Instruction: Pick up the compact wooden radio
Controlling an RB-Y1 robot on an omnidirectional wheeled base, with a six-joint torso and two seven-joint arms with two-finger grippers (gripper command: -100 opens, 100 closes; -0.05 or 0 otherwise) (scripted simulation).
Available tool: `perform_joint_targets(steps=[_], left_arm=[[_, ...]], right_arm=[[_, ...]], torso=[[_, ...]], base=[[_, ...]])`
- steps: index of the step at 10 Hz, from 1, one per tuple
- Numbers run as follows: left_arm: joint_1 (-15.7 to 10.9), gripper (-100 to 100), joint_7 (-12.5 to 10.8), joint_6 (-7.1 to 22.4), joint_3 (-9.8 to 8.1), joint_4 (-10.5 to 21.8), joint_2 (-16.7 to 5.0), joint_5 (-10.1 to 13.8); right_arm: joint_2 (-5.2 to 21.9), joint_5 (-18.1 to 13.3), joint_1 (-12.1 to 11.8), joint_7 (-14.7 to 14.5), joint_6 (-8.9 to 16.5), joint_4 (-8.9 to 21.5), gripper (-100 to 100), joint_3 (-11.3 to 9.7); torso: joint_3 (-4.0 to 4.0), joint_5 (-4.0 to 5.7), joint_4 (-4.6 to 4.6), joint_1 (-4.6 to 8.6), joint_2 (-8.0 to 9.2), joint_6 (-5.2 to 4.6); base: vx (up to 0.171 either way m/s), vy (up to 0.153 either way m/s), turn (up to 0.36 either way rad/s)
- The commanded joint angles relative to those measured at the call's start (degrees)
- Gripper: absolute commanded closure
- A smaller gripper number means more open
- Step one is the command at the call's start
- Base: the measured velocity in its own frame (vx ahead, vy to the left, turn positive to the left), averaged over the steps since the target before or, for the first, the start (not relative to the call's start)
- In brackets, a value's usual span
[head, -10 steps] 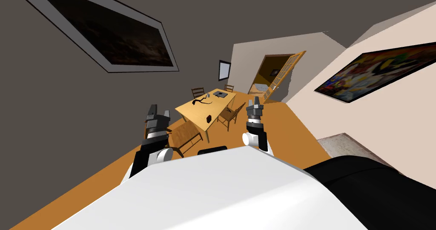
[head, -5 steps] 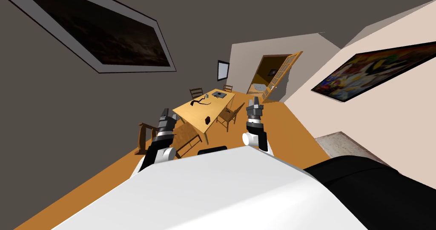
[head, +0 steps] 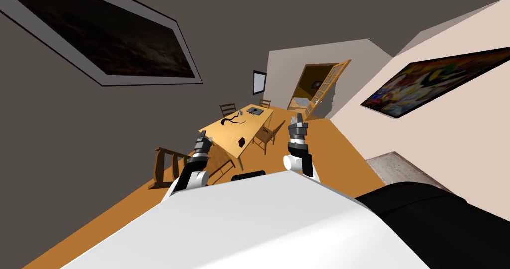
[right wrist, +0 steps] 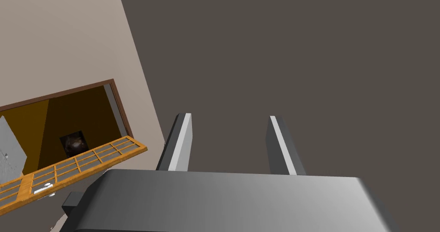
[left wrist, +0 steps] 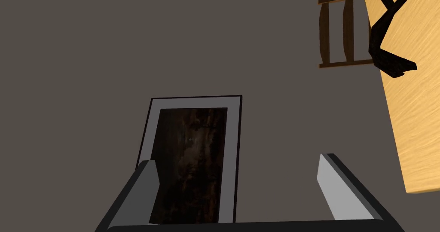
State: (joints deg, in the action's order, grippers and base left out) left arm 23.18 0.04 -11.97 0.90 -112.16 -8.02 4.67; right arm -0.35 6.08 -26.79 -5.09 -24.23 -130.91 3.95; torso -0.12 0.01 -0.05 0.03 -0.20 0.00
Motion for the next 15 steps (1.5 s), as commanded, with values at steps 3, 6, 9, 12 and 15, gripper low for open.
perform_joint_targets(steps=[3, 6, 9, 12, 15], left_arm=[[-2.1, -100, -0.9, 2.1, 1.32, 6.2, 0.0, -0.5], [-4.0, -100, -1.7, 3.9, 2.02, 10.6, -0.3, -0.6], [-6.0, -100, -2.5, 5.7, 2.64, 15.1, -0.4, -0.6], [-8.1, -100, -3.1, 7.4, 3.17, 19.5, -0.3, -0.4], [-10.4, -100, -3.7, 9.0, 3.59, 23.8, -0.2, -0.1]], right_arm=[[0.0, 0.0, 0.0, 0.0, 0.0, 0.0, 0, 0.0], [0.0, 0.0, 0.0, 0.0, 0.0, 0.0, 0, 0.0], [0.0, 0.0, 0.0, 0.0, 0.0, 0.0, 0, 0.0], [0.0, 0.0, 0.0, 0.0, 0.0, 0.0, 0, 0.0], [0.0, 0.0, 0.0, 0.0, 0.0, 0.0, 0, 0.0]], torso=[[0.03, -0.01, 0.01, -0.01, 0.06, 0.00], [0.00, 0.00, 0.00, -0.03, 0.01, 0.00], [0.05, -0.02, 0.02, -0.09, 0.10, 0.01], [0.07, -0.02, 0.03, -0.09, 0.12, 0.01], [0.08, -0.02, 0.03, -0.14, 0.15, 0.01]], base=[[0.036, -0.004, -0.044], [0.043, 0.002, -0.056], [0.023, 0.016, -0.051], [0.017, 0.018, -0.057], [0.010, 0.027, -0.060]])
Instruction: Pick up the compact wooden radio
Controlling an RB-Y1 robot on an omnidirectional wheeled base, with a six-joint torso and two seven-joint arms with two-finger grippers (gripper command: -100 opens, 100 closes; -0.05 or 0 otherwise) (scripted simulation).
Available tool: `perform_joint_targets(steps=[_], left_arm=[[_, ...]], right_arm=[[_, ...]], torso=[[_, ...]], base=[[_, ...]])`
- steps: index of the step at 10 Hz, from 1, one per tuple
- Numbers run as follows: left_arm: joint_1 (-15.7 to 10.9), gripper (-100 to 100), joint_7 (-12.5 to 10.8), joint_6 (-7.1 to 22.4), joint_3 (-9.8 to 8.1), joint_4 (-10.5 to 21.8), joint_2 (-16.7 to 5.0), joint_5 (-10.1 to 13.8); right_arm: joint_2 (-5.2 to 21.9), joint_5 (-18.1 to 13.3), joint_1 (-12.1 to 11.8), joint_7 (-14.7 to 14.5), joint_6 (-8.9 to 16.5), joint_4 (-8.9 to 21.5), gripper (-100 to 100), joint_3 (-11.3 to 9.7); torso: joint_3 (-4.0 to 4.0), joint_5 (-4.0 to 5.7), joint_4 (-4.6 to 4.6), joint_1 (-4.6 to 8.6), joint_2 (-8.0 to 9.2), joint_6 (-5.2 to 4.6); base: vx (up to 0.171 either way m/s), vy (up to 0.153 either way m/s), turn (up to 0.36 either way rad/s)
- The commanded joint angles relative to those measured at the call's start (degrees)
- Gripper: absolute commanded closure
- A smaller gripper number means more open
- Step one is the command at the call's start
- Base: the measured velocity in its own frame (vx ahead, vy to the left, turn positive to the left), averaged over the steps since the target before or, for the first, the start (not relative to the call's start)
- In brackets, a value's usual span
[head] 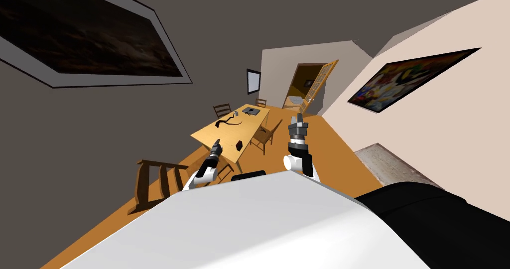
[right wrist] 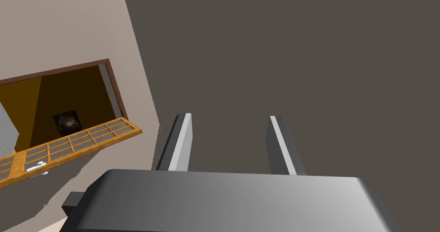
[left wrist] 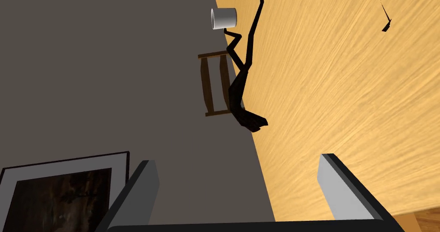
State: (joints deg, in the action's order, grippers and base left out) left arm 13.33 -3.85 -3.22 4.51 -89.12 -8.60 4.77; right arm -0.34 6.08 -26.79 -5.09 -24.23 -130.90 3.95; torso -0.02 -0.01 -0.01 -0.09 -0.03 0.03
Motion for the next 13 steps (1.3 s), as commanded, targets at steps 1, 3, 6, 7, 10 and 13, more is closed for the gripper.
perform_joint_targets(steps=[1, 3, 6, 7, 10, 13], left_arm=[[-1.7, -100, -0.1, 1.0, 0.15, 2.8, 0.6, 0.1], [-3.9, -100, -0.6, 2.5, 0.42, 6.8, 1.0, 0.5], [-7.1, -100, -1.2, 4.3, 0.68, 12.1, 1.8, 1.4], [-8.1, -100, -1.3, 4.9, 0.74, 13.7, 2.1, 1.7], [-10.7, -100, -1.7, 6.2, 0.83, 17.7, 3.3, 2.5], [-12.8, -100, -2.0, 7.1, 0.86, 20.5, 4.8, 3.2]], right_arm=[[0.0, 0.0, 0.0, 0.0, 0.0, 0.0, 0, 0.0], [0.0, 0.0, 0.0, 0.0, 0.0, 0.0, 0, 0.0], [0.0, 0.0, 0.0, 0.0, 0.0, 0.0, 0, 0.0], [0.0, 0.0, 0.0, 0.0, 0.0, 0.0, 0, 0.0], [0.0, 0.0, 0.0, 0.0, 0.0, 0.0, 0, 0.0], [0.0, 0.0, 0.0, 0.0, 0.0, 0.0, 0, 0.0]], torso=[[0.00, 0.00, 0.00, 0.00, 0.00, 0.00], [0.01, 0.00, 0.00, -0.02, 0.01, -0.02], [0.03, -0.01, 0.01, -0.06, 0.06, 0.00], [0.04, -0.02, 0.02, -0.09, 0.08, 0.00], [0.04, -0.01, 0.02, -0.04, 0.07, 0.00], [0.04, 0.00, 0.02, 0.01, 0.07, 0.00]], base=[[0.004, 0.024, -0.054], [0.000, 0.043, -0.093], [-0.011, 0.049, -0.082], [-0.014, 0.051, -0.070], [-0.014, 0.042, -0.077], [-0.013, 0.031, -0.058]])
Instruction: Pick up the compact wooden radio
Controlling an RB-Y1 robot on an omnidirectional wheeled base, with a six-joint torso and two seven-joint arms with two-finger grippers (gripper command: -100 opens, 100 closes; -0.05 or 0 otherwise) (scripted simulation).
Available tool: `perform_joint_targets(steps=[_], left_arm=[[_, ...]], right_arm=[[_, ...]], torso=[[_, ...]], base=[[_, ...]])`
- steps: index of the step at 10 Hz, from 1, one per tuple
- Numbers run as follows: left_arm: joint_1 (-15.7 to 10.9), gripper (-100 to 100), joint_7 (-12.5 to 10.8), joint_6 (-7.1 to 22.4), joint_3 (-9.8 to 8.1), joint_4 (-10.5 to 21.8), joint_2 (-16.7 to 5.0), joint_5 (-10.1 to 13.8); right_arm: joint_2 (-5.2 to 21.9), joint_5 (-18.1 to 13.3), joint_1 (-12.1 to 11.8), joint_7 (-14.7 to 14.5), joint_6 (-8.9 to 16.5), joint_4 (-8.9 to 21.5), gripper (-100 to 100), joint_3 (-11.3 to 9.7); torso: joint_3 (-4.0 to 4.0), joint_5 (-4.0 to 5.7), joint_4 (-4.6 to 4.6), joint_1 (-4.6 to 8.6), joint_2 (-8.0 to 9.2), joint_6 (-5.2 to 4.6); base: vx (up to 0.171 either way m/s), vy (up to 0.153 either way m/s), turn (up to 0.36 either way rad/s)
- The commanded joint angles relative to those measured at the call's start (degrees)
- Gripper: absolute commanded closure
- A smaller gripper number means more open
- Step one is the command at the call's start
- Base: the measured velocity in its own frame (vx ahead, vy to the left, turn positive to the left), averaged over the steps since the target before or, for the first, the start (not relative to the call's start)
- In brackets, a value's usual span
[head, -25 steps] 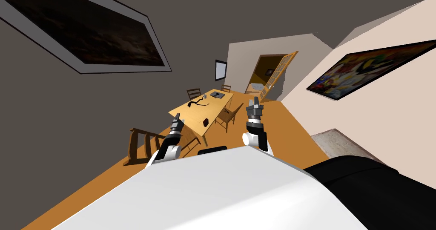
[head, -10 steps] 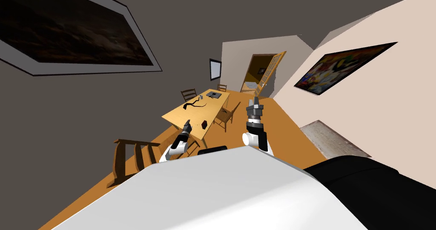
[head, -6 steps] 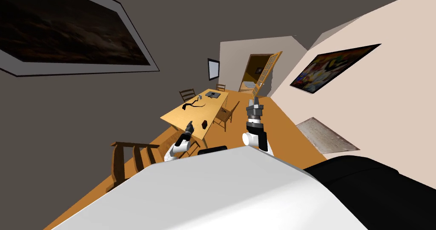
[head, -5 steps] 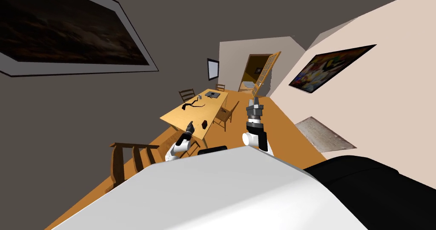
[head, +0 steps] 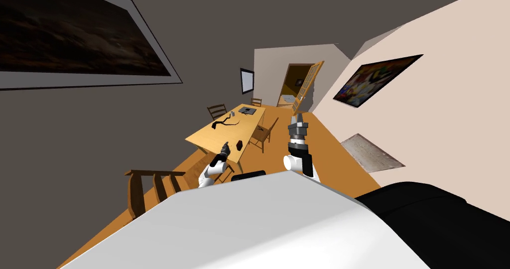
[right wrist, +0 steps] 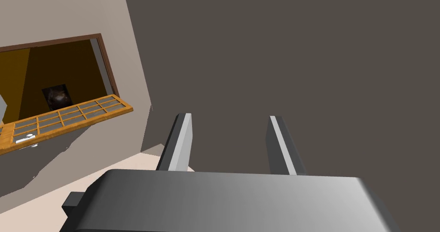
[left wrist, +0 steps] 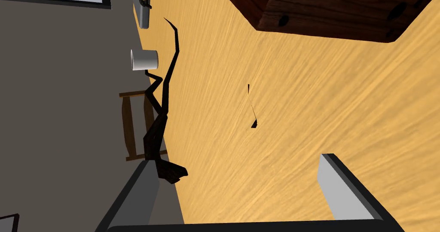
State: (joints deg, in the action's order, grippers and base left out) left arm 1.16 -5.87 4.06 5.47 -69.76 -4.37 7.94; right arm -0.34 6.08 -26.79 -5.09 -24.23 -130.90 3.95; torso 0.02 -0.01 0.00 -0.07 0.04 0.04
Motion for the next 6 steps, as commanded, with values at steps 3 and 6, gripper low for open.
perform_joint_targets(steps=[3, 6], left_arm=[[-1.8, -100, 0.0, 0.0, -0.18, 2.7, 2.0, 0.2], [-5.8, -100, 0.5, -1.9, -2.39, 7.0, 2.0, 0.9]], right_arm=[[0.0, 0.0, 0.0, 0.0, 0.0, 0.0, 0, 0.0], [0.0, 0.0, 0.0, 0.0, 0.0, 0.0, 0, 0.0]], torso=[[-0.02, 0.00, 0.00, 0.03, -0.04, -0.01], [0.00, 0.02, 0.00, 0.07, 0.01, -0.01]], base=[[-0.003, 0.020, -0.043], [-0.022, 0.006, -0.069]])
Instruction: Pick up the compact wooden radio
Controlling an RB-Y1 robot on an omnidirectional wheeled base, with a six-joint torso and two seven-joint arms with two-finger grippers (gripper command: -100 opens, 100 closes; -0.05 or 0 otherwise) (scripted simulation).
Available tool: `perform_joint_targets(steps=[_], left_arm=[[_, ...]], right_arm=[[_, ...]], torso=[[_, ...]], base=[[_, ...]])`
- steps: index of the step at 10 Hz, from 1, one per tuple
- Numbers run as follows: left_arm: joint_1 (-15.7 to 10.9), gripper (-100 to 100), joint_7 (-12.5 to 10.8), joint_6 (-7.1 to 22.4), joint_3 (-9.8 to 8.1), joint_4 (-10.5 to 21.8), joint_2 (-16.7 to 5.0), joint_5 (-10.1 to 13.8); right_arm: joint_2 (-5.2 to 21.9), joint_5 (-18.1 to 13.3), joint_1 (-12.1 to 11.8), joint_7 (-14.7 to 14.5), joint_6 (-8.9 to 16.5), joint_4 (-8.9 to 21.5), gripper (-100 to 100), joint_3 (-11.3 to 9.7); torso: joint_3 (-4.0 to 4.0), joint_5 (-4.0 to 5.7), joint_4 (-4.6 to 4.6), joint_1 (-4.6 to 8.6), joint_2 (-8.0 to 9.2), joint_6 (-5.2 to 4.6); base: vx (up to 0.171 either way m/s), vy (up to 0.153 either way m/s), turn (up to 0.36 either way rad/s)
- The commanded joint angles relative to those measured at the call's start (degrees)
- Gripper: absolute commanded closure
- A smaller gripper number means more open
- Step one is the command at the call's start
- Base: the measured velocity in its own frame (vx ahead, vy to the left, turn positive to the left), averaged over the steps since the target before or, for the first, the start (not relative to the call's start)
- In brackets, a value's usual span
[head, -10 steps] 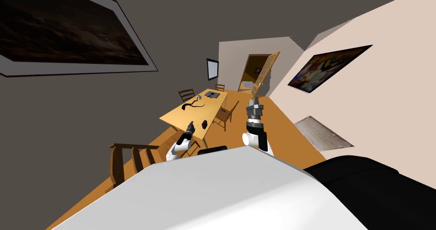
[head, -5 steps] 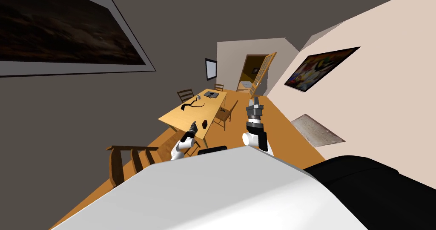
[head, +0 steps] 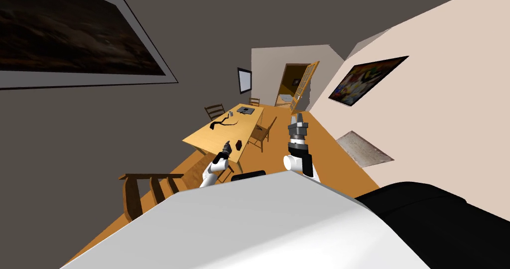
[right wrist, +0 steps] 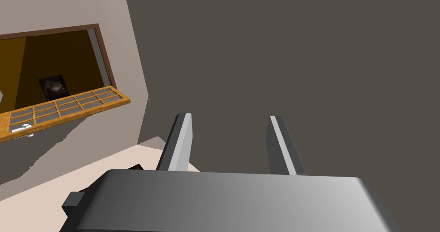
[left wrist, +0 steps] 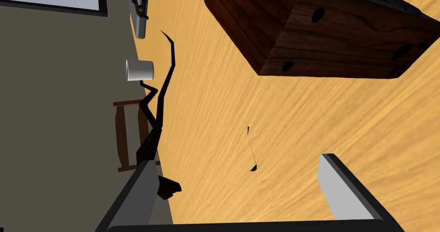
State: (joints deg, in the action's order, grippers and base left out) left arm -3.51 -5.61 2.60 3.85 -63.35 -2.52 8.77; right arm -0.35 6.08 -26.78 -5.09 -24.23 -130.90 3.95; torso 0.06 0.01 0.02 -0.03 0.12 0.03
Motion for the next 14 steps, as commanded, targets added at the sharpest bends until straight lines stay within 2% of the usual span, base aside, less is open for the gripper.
perform_joint_targets(steps=[1, 2, 3, 4, 5, 7, 8, 10, 11, 13, 14], left_arm=[[-1.1, -100, 0.3, -0.4, -0.77, 2.1, 0.1, 0.1], [-3.1, -100, 0.5, -1.3, -1.89, 4.3, 0.1, 0.4], [-3.1, -100, 0.5, -1.3, -1.89, 4.9, 0.1, 0.4], [-5.1, -100, 0.8, -2.3, -3.00, 6.7, 0.0, 0.7], [-5.1, -100, 0.8, -2.3, -3.00, 7.7, 0.0, 0.7], [-9.0, -100, 1.4, -4.1, -5.22, 12.2, -0.1, 1.3], [-9.0, -100, 1.4, -4.1, -5.22, 13.4, -0.1, 1.3], [-13.0, -100, 1.9, -6.0, -7.45, 18.0, -0.2, 1.9], [-13.0, -100, 1.9, -6.0, -7.45, 19.0, -0.2, 1.9], [-16.9, -100, 2.5, -7.8, -9.67, 23.2, -0.3, 2.6], [-16.9, -100, 2.5, -7.8, -9.67, 24.7, -0.3, 2.6]], right_arm=[[0.0, 0.0, 0.0, 0.0, 0.0, 0.0, 0, 0.0], [0.0, 0.0, 0.0, 0.0, 0.0, 0.0, 0, 0.0], [0.0, 0.0, 0.0, 0.0, 0.0, 0.0, 0, 0.0], [0.0, 0.0, 0.0, 0.0, 0.0, 0.0, 0, 0.0], [0.0, 0.0, 0.0, 0.0, 0.0, 0.0, 0, 0.0], [0.0, 0.0, 0.0, 0.0, 0.0, 0.0, 0, 0.0], [0.0, 0.0, 0.0, 0.0, 0.0, 0.0, 0, 0.0], [0.0, 0.0, 0.0, 0.0, 0.0, 0.0, 0, 0.0], [0.0, 0.0, 0.0, 0.0, 0.0, 0.0, 0, 0.0], [0.0, 0.0, 0.0, 0.0, 0.0, 0.0, 0, 0.0], [0.0, 0.0, 0.0, 0.0, 0.0, 0.0, 0, 0.0]], torso=[[0.00, 0.00, 0.00, 0.00, 0.00, 0.00], [0.01, 0.00, 0.00, 0.00, 0.02, 0.02], [0.02, 0.00, 0.01, 0.00, 0.03, 0.01], [0.01, 0.00, 0.00, 0.01, 0.00, 0.02], [-0.01, 0.00, 0.00, 0.03, -0.02, 0.00], [0.00, 0.00, 0.00, 0.01, -0.01, 0.01], [0.02, 0.00, 0.01, 0.00, 0.04, 0.01], [0.01, 0.00, 0.01, 0.00, 0.02, 0.01], [0.03, 0.00, 0.01, 0.00, 0.05, 0.02], [0.00, 0.01, 0.00, 0.04, 0.00, 0.01], [0.02, 0.01, 0.01, 0.05, 0.02, 0.01]], base=[[-0.043, 0.013, -0.042], [-0.044, 0.011, -0.080], [-0.032, 0.008, -0.039], [-0.031, 0.003, -0.060], [-0.028, 0.005, -0.048], [-0.044, 0.010, -0.097], [-0.042, 0.014, -0.050], [-0.047, 0.010, -0.090], [-0.039, 0.007, -0.042], [-0.038, 0.000, -0.101], [-0.038, 0.006, -0.047]])
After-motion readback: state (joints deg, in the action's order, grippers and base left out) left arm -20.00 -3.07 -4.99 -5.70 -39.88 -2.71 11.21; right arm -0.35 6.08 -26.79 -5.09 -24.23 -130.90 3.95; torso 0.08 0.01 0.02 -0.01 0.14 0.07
